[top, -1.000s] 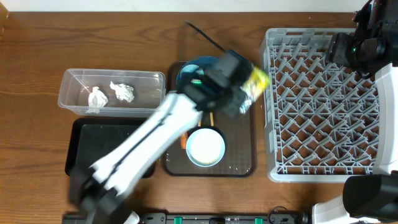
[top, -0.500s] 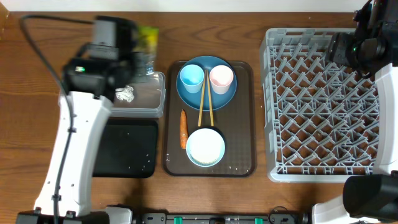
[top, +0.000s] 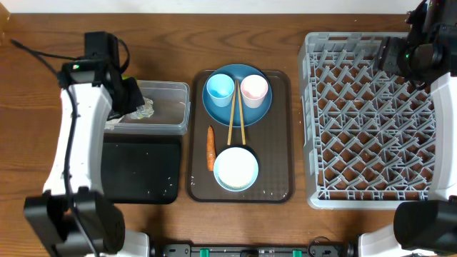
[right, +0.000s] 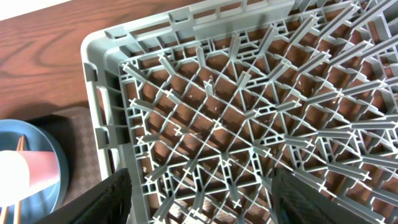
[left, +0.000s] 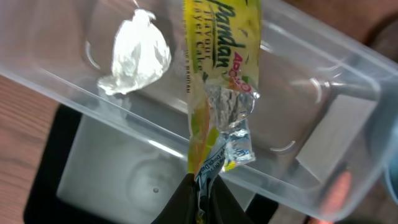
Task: Sort waste into correct bins and load items into the dishwasher rack
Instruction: 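Carry the wrapper left and release it into the clear bin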
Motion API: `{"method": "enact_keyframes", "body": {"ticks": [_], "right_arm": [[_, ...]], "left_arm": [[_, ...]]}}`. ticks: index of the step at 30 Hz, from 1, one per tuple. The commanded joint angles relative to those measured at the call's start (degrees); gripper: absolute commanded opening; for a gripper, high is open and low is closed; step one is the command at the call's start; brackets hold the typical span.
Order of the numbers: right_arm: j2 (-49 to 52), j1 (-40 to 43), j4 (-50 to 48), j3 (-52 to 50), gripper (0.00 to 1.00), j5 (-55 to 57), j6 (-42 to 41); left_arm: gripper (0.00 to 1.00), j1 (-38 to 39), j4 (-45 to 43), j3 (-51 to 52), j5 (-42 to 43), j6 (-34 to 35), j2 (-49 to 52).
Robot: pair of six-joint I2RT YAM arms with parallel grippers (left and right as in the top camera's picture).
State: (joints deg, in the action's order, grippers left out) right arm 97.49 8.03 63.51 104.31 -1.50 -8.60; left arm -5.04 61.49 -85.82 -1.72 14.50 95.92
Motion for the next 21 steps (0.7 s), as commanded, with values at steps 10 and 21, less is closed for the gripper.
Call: {"method": "enact_keyframes", "body": {"ticks": [10, 21], "right_arm": [[-0.09, 0.20, -0.13, 0.96, 0.71, -0.02, -0.76], [-0.09, 0.20, -0.61, 0.96, 0.72, -0.04, -0.76]], "left_arm": [[0.52, -0.15, -0.83, 0.35, -0.48, 1.05, 2.34], [0.46, 0.13, -1.03, -0.28, 5.92, 1.09, -0.28]]}}
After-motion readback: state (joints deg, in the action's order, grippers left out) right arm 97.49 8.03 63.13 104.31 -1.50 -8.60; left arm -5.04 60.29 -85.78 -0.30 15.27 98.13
